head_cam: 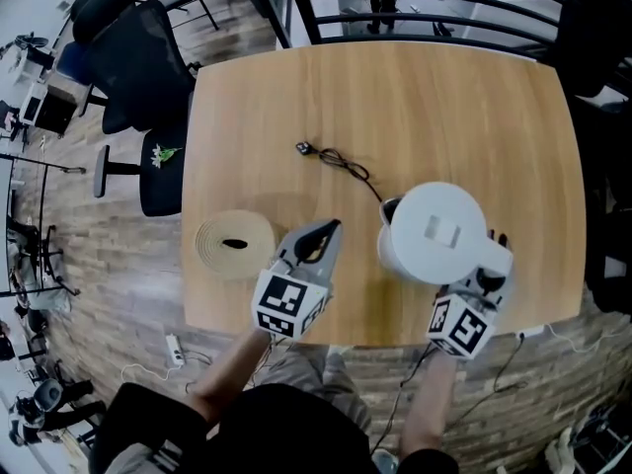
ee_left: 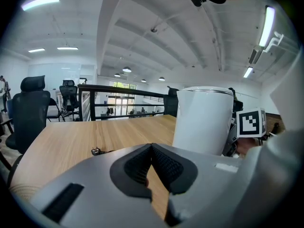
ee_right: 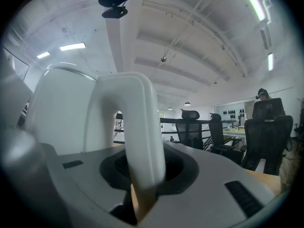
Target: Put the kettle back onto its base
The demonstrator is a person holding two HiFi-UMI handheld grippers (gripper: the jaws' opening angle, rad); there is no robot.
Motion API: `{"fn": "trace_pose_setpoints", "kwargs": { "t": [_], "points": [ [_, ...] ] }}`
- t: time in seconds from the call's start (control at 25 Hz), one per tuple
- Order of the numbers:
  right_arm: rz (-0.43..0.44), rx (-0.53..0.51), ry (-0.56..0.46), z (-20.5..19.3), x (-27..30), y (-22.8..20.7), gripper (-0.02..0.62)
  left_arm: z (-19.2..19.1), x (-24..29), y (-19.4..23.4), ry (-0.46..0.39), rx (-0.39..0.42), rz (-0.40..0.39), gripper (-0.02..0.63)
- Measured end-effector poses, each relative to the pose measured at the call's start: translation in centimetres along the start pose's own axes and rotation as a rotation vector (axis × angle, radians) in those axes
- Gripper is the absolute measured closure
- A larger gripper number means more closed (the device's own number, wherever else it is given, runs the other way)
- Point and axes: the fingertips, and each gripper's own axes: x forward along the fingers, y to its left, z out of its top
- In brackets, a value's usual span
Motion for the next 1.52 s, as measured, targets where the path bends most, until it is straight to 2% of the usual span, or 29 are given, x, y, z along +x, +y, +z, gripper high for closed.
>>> {"fn": "trace_pose_setpoints", "kwargs": {
  "t": [0.72,1.52],
  "points": [
    [0.013,0.005,-0.010,-2.2,-0.1,0.4,0.523,-1.4,0.6,0.3,0.017,-0.008,-0.015,0.604],
    [0.023,-0.004,-0.030,-3.4,-2.0,0.1,0.529,-2.0,-0.1,-1.6,0.022,-0.011,-0.031,0.604]
  ]
}}
